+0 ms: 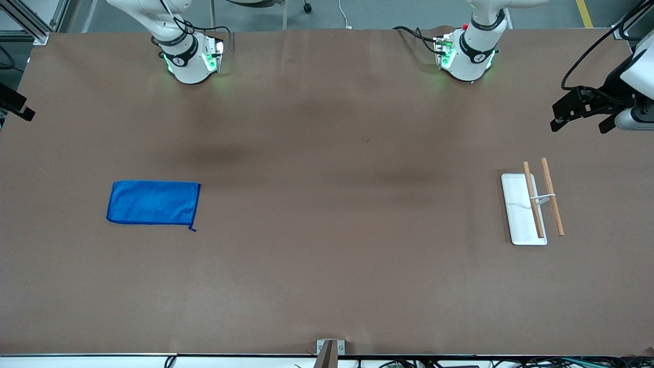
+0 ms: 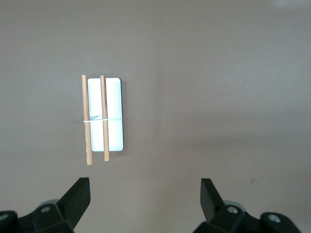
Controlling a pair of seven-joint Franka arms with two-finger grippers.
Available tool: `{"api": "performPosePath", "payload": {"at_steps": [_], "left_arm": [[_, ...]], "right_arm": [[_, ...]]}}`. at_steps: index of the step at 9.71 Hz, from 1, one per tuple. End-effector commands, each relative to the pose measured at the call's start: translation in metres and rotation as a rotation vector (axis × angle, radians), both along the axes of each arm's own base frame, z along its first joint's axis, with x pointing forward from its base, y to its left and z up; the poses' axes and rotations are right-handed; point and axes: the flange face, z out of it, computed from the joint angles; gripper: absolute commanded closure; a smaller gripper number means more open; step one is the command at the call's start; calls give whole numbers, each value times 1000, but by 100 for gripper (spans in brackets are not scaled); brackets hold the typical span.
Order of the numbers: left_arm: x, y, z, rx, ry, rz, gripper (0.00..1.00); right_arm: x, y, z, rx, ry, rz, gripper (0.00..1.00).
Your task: Right arm passes towel to left arm to hang
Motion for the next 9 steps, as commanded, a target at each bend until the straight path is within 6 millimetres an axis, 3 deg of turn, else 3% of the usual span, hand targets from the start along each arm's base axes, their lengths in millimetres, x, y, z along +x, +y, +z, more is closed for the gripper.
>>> {"api": "performPosePath", "payload": {"at_steps": [1,3,5,9], "left_arm": [[1,0,-13,22,24,3,0],[1,0,-14,22,24,3,0],[2,0,-14,22,23,5,0],[3,0,-9,19,11,8,0]], "right_arm": [[15,-2,-28,-7,43,12,0],[34,-5,-94,-17,59,18,0],[47,-10,-188,-16,58,33,0],[32,-6,-371,-31,-25,129,0]]}}
